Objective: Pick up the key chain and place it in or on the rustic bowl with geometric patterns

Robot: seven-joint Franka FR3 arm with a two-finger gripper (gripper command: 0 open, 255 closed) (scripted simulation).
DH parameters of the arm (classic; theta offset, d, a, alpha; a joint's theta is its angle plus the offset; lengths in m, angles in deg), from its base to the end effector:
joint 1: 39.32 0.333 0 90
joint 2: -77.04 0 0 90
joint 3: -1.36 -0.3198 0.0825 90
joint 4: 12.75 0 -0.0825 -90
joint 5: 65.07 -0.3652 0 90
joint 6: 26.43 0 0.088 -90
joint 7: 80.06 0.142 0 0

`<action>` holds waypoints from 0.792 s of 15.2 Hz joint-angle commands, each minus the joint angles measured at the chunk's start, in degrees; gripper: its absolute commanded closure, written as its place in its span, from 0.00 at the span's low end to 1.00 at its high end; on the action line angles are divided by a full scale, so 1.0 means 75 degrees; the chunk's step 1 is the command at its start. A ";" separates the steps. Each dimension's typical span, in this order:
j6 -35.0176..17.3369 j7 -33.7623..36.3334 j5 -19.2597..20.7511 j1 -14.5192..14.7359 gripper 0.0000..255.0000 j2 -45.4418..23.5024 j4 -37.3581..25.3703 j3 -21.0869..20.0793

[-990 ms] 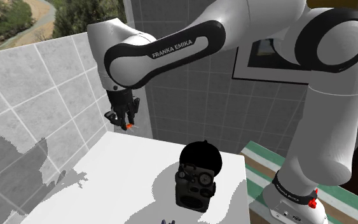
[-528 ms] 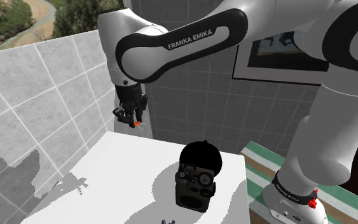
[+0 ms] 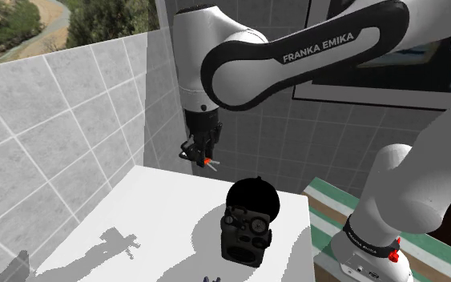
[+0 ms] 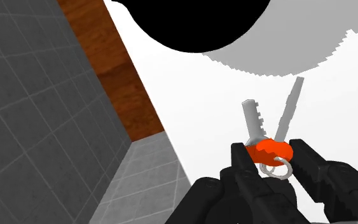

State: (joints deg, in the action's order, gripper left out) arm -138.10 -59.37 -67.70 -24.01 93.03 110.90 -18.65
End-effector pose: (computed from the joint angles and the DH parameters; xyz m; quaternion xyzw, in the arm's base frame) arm 0.3715 0.2796 0.4870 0.9927 0.1145 0.0361 0.0100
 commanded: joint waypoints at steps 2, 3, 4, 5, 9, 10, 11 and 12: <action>0.0101 -0.0233 -0.0302 0.0116 1.00 0.1021 0.0883 0.0165; 0.0160 -0.0285 -0.0384 0.0169 1.00 0.1348 0.1147 0.0210; 0.0231 -0.0331 -0.0458 0.0229 1.00 0.1677 0.1402 0.0260; 0.0313 -0.0371 -0.0525 0.0293 1.00 0.2007 0.1648 0.0311; 0.0764 -0.0488 -0.0739 0.0559 1.00 0.3358 0.2552 0.0500; 0.0909 -0.0504 -0.0778 0.0630 1.00 0.3703 0.2757 0.0547; 0.0975 -0.0509 -0.0793 0.0663 1.00 0.3855 0.2843 0.0567; 0.0874 -0.0507 -0.0806 0.0671 1.00 0.3854 0.2945 0.0552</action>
State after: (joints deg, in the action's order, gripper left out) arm -131.71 -63.16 -73.60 -19.19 121.02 132.20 -14.58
